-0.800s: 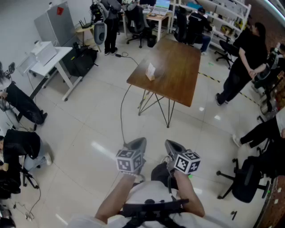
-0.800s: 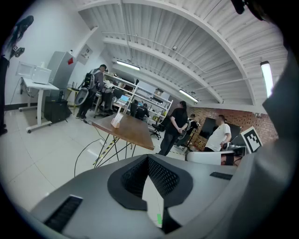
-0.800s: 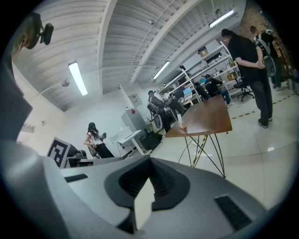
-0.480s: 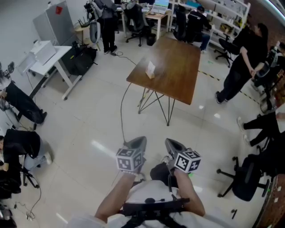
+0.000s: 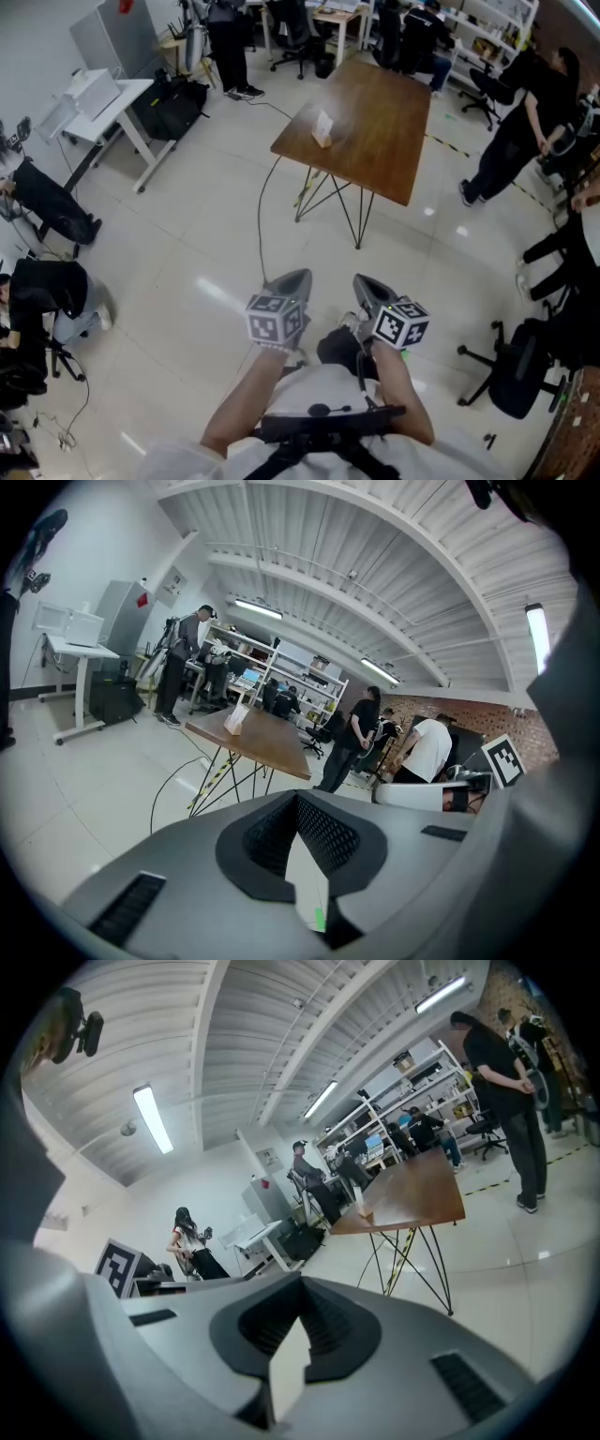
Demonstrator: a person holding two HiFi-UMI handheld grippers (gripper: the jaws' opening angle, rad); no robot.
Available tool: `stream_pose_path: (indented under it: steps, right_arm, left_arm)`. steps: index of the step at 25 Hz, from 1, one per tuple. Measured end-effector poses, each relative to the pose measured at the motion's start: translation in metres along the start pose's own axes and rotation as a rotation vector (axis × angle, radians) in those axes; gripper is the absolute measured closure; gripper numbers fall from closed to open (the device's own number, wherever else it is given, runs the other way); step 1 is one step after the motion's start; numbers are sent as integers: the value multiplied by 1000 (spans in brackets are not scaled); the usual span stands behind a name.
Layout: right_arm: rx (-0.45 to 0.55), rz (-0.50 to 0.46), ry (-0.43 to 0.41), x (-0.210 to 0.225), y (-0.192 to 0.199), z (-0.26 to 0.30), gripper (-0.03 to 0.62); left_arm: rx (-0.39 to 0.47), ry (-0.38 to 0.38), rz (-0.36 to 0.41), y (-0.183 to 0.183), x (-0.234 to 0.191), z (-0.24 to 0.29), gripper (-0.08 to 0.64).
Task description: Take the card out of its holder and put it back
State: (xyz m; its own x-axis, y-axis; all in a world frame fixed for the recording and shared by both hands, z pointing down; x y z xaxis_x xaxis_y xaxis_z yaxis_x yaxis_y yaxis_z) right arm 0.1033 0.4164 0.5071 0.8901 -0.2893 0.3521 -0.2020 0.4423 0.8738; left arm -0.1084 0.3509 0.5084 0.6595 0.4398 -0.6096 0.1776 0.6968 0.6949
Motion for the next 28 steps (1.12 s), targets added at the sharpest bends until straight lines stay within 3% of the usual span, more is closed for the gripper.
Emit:
stream_pose_path:
  steps: [9,16,28]
  right_arm:
    - [-11,22,-23,22,-15,12,592]
    - [-35,43,-70,47,-28,49,592]
    - [-39,13,-181,118,-100,124,592]
  left_arm:
    - [5,-15,-10,-11,6,21,565]
    - [28,-76,-27,-34,-12,42,565]
    - [130,-194,-35,-100,-16,105,565]
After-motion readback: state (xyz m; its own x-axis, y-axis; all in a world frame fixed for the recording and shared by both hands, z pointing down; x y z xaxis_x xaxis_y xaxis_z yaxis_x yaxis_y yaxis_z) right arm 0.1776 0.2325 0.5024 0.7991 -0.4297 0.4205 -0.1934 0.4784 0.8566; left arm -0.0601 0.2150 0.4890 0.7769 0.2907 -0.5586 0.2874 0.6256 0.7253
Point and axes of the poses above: the fingertips, and each gripper's own axes: z forward along the fingers, x to its right, y out of its underside, the point moved 9 cm from there along -z, backward along the fingers, and after that the axes turned 12 degrees about -z, right-handed, at the moved point
